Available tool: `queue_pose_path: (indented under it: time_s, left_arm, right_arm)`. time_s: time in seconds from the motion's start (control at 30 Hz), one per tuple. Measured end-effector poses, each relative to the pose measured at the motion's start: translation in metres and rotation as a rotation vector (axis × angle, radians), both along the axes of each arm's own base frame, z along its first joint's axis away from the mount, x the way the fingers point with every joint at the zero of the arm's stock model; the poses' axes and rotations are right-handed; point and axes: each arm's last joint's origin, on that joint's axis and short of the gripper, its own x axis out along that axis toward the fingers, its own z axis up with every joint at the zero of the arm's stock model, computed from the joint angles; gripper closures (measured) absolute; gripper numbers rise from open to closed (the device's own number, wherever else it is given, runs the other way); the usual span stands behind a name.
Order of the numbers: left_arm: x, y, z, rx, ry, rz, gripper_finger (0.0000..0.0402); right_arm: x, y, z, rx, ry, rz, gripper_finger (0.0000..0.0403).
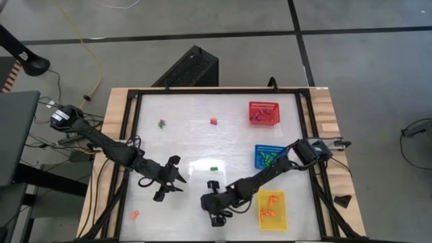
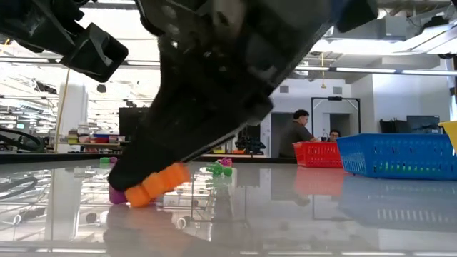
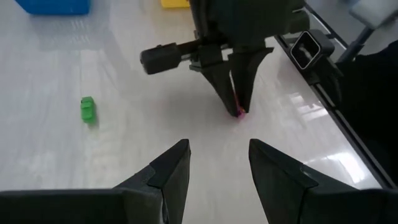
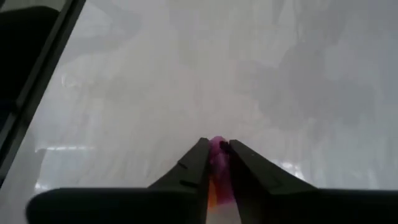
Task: Sort Halloween decoration
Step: Put the violet skeleton toy into the red basket
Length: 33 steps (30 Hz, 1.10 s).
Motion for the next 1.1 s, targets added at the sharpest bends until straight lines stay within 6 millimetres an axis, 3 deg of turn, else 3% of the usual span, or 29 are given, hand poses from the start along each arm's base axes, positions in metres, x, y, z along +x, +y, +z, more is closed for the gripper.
queue_pose_path:
  time_s: [0.47, 0.6, 0.77, 0.93, 1.1]
  left_arm:
    - [-0.008, -0.013, 0.0, -0.003, -0.002, 0.027, 0.0249]
    - [-0.008, -0.013, 0.0, 0.003, -0.006, 0.031, 0.0249]
    - [-0.008, -0.013, 0.0, 0.005, -0.006, 0.03, 0.0249]
    - [-0.008, -0.013, 0.0, 0.006, -0.007, 0.029, 0.0249]
    - [-0.008, -0.013, 0.0, 0.047, -0.025, 0.006, 0.0249]
  right_arm:
    - [-0.007, -0.011, 0.042, -0.067, -0.053, 0.075, 0.038]
    - [-0.016, -0.012, 0.05, -0.101, -0.005, 0.092, 0.0378]
    - [-0.027, -0.02, 0.076, -0.171, -0.013, 0.132, 0.0375]
    - [-0.043, -0.054, 0.113, -0.239, 0.027, 0.071, 0.038]
    - [-0.071, -0.111, 0.132, -0.369, 0.088, -0.118, 0.0377]
